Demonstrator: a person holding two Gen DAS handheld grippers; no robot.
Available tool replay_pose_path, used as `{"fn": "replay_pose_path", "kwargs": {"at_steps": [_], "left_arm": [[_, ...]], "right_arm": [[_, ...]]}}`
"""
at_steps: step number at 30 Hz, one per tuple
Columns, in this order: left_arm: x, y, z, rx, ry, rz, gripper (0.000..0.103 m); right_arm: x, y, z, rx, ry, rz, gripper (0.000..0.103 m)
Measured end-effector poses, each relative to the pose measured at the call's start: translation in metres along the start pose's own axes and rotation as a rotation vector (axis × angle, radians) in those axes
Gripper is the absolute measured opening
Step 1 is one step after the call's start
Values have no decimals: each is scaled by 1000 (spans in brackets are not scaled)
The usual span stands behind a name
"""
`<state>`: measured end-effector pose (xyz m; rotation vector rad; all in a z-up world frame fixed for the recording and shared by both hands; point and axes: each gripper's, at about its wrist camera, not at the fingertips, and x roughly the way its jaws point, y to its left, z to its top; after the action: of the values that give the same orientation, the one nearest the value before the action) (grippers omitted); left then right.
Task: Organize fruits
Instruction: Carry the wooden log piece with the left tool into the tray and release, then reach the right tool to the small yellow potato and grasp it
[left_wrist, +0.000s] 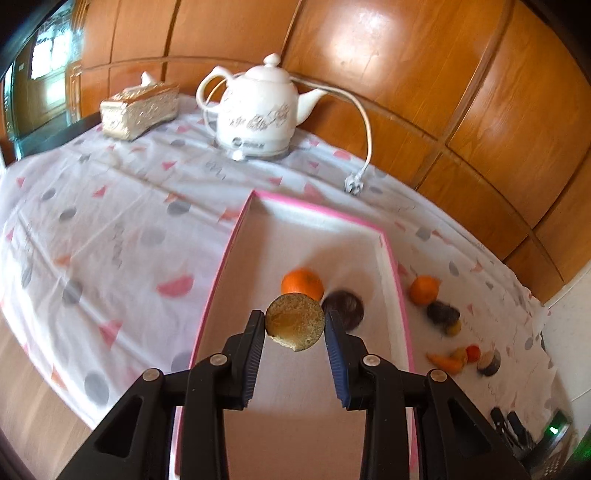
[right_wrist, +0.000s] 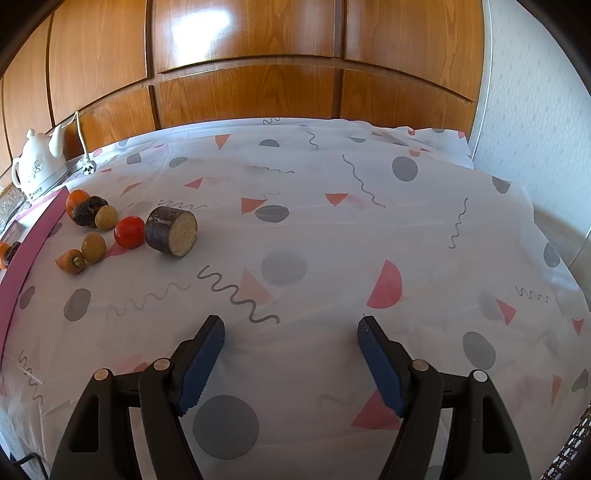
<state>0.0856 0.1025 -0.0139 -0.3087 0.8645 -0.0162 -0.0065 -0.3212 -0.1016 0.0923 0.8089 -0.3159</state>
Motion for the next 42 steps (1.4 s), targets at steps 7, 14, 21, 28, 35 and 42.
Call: {"fn": "replay_pose_path", "kwargs": {"at_steps": [7,14,21,28,35,42], "left_arm": [[33,-1,26,24,-12,91,34],[32,0,26,25,-47,131,56],[13,-19,-9,78,-44,112,56],[-4,-38,-48,127,-14,67,68],[-16,-49,-71,189,-23,83,72],[-18,-43,-71,167,-20,86,72]], "right_arm": [[0,0,0,-2,-2,-2,76],[0,0,0,-5,-9,-3,76],[-1,1,-1,-9,-10,-8,76],[-1,1,1,-11,2,-11,76],[-5,7,8,-31,60,27,60],[-14,47,25,-104,107,270,38]]}}
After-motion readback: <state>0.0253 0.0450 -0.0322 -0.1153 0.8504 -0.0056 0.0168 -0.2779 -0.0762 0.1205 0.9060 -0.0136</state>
